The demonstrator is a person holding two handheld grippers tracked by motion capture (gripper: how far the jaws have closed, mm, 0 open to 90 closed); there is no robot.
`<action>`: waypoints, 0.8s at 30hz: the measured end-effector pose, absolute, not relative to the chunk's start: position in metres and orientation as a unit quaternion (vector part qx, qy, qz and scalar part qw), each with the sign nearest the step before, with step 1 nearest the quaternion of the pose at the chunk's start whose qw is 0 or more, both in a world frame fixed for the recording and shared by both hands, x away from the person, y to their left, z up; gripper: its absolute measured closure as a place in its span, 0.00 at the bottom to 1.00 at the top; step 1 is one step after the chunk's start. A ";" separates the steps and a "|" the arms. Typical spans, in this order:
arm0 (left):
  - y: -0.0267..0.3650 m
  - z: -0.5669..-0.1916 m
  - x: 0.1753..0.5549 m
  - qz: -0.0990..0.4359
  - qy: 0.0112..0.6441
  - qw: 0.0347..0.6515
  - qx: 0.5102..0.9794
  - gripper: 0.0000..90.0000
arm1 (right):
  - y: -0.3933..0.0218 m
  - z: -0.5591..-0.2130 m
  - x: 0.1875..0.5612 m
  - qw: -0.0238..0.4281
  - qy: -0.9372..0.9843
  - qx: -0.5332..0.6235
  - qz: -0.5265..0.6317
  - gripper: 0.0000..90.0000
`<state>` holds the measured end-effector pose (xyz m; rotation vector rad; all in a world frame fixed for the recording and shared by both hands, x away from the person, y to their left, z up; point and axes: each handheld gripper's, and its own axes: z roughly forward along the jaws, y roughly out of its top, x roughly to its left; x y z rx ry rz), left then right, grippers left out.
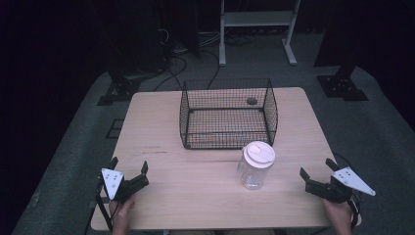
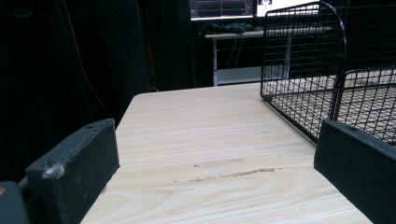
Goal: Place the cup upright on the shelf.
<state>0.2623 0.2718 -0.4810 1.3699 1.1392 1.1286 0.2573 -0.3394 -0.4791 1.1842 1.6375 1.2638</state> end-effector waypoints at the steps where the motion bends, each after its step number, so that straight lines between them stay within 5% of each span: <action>1: 0.272 -0.481 0.262 0.465 0.470 0.494 0.565 0.00 | -0.339 -0.479 0.258 0.370 0.639 0.461 0.493 0.02; 24: 0.272 -0.481 0.262 0.465 0.466 0.497 0.565 0.00 | -0.314 -0.465 0.248 0.346 0.669 0.414 0.511 0.02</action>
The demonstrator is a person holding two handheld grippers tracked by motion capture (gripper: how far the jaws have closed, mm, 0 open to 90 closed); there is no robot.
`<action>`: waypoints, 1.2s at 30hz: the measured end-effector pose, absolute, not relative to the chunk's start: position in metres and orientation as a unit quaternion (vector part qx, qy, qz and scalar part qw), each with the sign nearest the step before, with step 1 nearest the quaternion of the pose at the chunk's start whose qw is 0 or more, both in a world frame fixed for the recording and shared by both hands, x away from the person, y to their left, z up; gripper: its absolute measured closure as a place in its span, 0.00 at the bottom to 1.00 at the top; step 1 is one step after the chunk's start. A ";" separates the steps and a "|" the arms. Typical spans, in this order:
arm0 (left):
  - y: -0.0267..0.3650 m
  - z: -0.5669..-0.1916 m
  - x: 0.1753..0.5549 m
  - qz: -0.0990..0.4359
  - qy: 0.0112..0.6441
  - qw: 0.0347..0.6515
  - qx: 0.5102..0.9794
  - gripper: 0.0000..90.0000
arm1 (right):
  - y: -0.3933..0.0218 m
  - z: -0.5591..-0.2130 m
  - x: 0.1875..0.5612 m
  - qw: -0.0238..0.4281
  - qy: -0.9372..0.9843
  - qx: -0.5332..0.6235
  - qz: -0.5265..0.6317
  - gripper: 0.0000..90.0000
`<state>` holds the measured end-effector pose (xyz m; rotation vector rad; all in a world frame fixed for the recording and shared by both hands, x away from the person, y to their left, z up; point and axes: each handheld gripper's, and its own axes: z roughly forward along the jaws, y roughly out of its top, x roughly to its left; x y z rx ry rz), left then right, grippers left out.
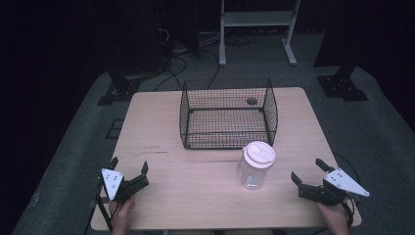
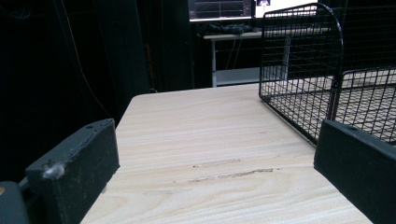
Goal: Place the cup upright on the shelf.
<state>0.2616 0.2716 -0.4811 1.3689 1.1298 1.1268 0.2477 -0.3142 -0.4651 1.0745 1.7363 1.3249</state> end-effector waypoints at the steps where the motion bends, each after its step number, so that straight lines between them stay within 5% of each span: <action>1: 0.272 -0.481 0.262 0.465 0.466 0.497 0.565 0.00 | -0.314 -0.465 0.247 0.346 0.671 0.411 0.511 0.02; 36: 0.271 -0.481 0.261 0.466 0.465 0.496 0.566 0.00 | -0.246 -0.431 0.227 0.331 0.705 0.301 0.551 0.01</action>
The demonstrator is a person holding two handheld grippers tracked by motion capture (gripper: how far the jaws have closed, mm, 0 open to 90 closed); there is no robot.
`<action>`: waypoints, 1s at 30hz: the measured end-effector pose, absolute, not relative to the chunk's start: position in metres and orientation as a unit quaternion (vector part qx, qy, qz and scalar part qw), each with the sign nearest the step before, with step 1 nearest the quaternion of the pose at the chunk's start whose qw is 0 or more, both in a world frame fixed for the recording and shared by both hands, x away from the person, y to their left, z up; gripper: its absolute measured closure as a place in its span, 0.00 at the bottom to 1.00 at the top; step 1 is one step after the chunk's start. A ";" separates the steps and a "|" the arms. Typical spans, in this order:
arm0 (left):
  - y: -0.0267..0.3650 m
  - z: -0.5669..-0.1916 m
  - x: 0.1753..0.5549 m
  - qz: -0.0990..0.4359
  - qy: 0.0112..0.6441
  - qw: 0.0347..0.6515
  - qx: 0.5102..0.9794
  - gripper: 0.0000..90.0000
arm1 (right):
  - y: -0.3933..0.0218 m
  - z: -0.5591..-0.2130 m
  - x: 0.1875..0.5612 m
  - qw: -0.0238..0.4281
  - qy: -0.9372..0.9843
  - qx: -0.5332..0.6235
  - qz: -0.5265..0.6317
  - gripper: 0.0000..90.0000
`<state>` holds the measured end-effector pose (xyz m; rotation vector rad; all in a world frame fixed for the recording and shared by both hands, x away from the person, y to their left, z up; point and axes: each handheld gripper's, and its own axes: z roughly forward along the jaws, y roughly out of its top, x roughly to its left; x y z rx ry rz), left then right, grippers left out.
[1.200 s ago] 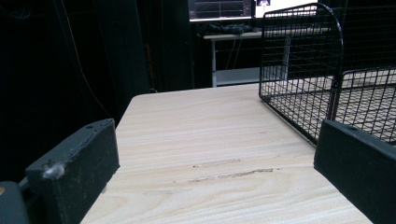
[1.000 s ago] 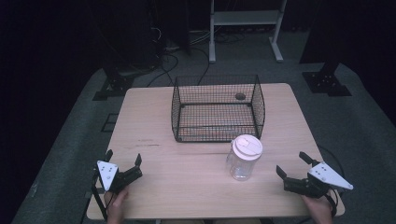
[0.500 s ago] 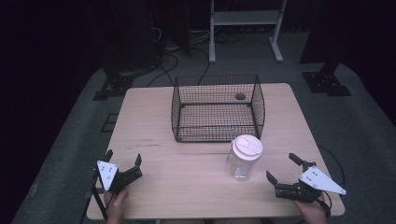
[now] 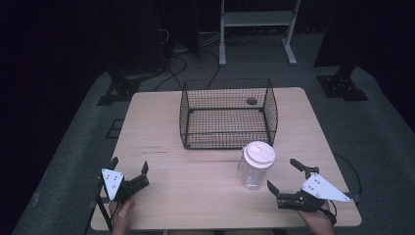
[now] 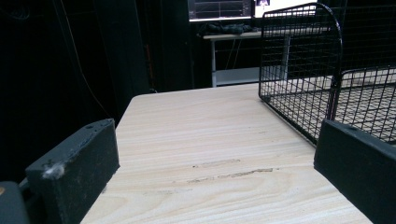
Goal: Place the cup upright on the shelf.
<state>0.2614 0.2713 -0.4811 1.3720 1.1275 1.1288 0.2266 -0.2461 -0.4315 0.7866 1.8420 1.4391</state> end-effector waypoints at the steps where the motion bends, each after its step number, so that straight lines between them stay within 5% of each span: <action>1: 0.271 -0.481 0.261 0.466 0.465 0.496 0.566 0.00 | -0.244 -0.431 0.227 0.331 0.704 0.300 0.551 0.01; 30: 0.271 -0.481 0.261 0.466 0.465 0.496 0.566 0.00 | -0.209 -0.419 0.251 0.318 0.704 0.292 0.564 0.01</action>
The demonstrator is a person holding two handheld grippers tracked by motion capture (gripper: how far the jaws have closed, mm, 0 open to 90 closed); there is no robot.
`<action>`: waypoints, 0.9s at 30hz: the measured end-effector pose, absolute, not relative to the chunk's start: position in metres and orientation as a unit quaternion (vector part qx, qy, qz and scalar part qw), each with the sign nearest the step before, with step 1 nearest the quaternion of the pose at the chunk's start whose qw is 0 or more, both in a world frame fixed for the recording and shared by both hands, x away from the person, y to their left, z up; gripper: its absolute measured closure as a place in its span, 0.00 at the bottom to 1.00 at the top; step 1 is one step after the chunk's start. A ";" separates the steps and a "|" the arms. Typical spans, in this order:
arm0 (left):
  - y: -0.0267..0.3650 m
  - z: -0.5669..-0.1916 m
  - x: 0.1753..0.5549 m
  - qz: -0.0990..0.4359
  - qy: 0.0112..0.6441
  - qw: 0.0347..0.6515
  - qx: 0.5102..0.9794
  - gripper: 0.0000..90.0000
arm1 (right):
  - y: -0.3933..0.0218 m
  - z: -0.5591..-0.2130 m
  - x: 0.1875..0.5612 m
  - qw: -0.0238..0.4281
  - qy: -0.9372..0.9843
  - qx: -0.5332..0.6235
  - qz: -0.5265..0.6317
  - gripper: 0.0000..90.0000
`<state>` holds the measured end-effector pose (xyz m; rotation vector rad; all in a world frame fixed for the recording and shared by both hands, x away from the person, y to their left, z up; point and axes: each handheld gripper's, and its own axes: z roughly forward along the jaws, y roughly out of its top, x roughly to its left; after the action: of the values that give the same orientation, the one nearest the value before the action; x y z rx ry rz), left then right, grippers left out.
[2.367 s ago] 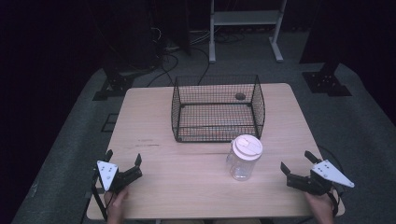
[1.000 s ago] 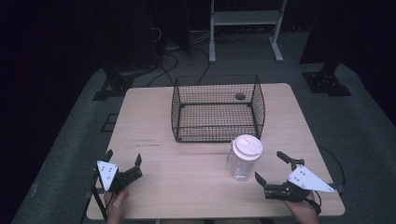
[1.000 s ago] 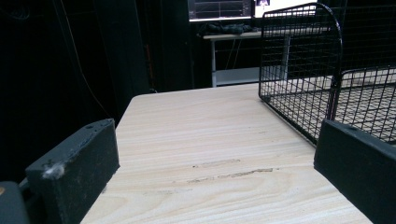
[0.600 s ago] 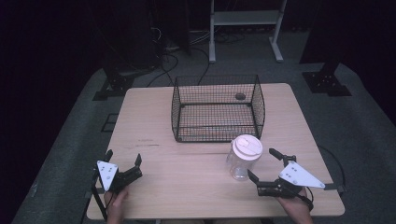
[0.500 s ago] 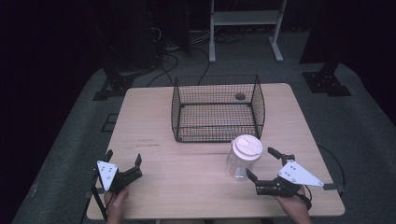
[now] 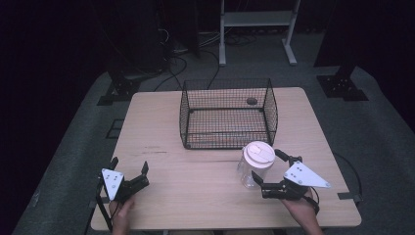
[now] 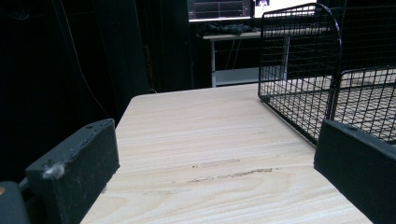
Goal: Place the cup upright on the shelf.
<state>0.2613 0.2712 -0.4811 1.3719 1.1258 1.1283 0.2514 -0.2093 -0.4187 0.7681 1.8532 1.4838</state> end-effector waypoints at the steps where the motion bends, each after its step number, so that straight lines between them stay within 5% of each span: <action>1: 0.271 -0.481 0.261 0.466 0.465 0.496 0.566 0.00 | -0.208 -0.418 0.253 0.317 0.702 0.292 0.567 0.01; 27: 0.272 -0.481 0.261 0.465 0.465 0.497 0.566 0.00 | -0.193 -0.420 0.270 0.320 0.693 0.297 0.574 0.04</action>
<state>0.2611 0.2715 -0.4811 1.3709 1.1250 1.1263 0.2700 -0.1932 -0.4197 0.7806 1.8202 1.5089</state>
